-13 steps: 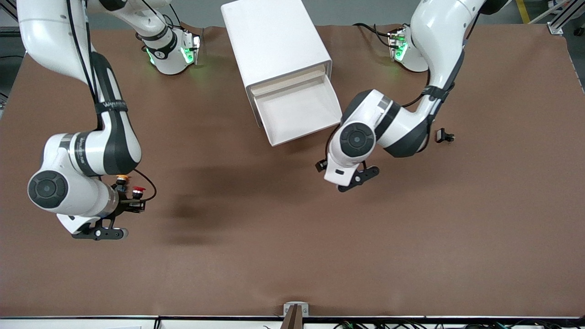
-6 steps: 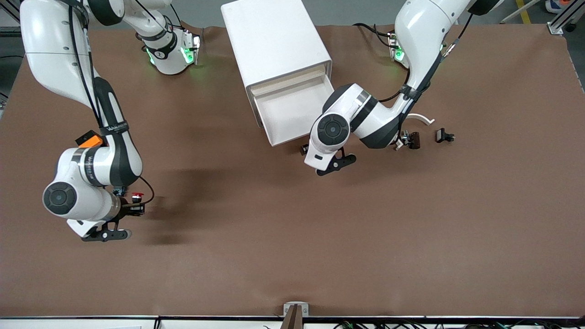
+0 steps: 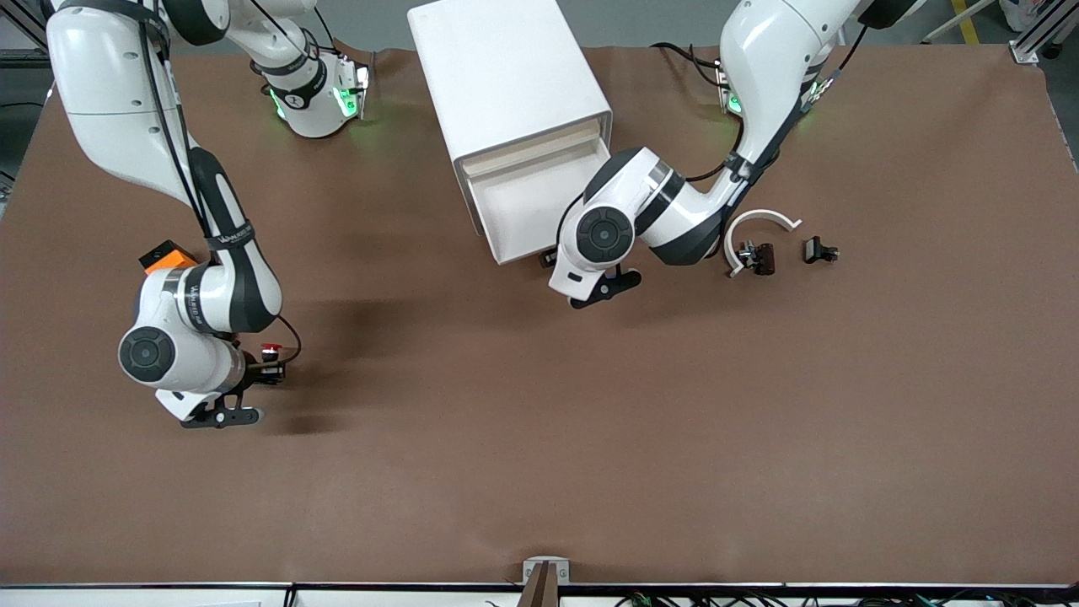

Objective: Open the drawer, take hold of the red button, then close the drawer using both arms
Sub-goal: 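Push the open drawer shut with the left gripper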

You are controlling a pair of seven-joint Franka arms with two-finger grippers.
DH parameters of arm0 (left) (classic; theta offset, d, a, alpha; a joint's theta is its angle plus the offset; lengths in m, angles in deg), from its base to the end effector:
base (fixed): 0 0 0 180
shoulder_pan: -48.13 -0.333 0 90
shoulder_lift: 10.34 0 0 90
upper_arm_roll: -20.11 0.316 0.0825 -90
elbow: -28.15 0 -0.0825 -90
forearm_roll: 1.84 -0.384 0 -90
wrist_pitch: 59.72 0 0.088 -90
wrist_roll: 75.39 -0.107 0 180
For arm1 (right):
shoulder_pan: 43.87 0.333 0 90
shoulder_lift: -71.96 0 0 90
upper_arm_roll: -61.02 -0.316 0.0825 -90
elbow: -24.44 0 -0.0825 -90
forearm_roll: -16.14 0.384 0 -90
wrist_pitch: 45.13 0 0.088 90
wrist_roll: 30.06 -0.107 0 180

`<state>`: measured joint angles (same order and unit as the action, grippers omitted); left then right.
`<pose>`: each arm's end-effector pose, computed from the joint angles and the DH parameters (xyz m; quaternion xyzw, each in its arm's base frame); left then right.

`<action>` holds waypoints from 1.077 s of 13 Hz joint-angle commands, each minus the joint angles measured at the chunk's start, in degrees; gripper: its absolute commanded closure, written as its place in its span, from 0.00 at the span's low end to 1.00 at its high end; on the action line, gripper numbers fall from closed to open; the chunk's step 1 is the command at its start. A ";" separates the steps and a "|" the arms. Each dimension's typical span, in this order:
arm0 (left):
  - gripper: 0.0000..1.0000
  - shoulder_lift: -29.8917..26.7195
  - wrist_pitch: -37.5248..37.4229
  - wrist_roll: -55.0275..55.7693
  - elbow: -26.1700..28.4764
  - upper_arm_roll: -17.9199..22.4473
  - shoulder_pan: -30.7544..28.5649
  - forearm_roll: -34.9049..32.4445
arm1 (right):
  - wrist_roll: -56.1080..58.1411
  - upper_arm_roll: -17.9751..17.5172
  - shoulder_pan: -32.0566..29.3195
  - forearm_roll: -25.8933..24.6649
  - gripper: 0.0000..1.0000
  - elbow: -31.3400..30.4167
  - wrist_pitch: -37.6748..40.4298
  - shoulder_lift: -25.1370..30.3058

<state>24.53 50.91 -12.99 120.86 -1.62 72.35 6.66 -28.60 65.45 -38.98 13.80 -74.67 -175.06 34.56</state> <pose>0.4716 -0.4607 0.2749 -0.9576 -0.1907 0.2161 0.0015 0.6570 0.0083 0.1969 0.9969 0.0373 -0.0570 0.0383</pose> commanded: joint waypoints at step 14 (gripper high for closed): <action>0.00 -0.41 0.02 2.90 3.80 -5.17 4.16 13.91 | -0.31 -0.92 -0.05 0.06 0.67 -10.05 -6.03 5.58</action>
<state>24.54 50.90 -10.97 124.34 -6.35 76.02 18.04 -28.61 64.83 -38.77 13.81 -83.01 -179.74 38.76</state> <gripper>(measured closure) 0.000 0.586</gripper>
